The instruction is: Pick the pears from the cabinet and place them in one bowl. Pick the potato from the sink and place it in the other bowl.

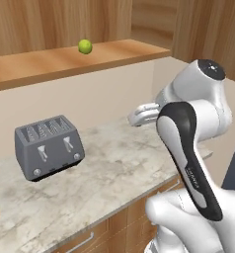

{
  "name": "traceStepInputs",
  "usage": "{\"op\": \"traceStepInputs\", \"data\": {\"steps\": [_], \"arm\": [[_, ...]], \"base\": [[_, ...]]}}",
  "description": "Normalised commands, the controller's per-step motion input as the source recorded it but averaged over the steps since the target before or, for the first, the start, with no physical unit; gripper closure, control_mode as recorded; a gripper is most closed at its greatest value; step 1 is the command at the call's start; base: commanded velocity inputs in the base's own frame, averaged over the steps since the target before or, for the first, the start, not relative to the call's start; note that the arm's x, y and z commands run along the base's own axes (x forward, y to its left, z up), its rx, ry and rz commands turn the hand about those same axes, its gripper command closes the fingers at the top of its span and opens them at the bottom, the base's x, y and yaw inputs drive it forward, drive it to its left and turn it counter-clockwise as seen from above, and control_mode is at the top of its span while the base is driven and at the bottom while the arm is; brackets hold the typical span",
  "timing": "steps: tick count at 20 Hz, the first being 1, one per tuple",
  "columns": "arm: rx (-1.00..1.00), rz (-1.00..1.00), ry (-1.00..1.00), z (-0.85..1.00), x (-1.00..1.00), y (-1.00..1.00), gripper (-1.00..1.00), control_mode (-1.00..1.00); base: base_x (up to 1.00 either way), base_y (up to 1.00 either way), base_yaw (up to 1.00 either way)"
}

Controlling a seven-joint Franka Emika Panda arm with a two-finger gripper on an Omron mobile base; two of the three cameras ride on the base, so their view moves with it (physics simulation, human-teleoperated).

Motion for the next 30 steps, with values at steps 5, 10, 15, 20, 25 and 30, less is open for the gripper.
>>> {"op": "traceStepInputs", "data": {"steps": [5, 10, 15, 20, 25, 30], "arm": [[0.0, -0.01, -0.07, 0.86, -0.36, 0.03, -1.0, -1.0], [-0.01, -0.01, -0.24, 0.68, 0.02, 0.0, -1.0, -1.0], [-0.05, 0.01, -0.14, 0.74, 0.12, 0.0, -1.0, -1.0], [0.03, 0.03, 0.0, -0.04, 0.79, 0.11, -1.0, -1.0], [0.0, 0.01, 0.01, 0.0, 0.85, 0.21, -1.0, -1.0], [0.0, 0.0, 0.0, 0.0, 0.81, 0.2, -1.0, -1.0]], "base": [[0.0, 0.0, 0.0], [0.0, 0.0, 0.0], [0.0, 0.0, 0.0], [0.0, 0.0, 0.0], [0.0, 0.0, 0.0], [0.0, 0.0, 0.0]]}}
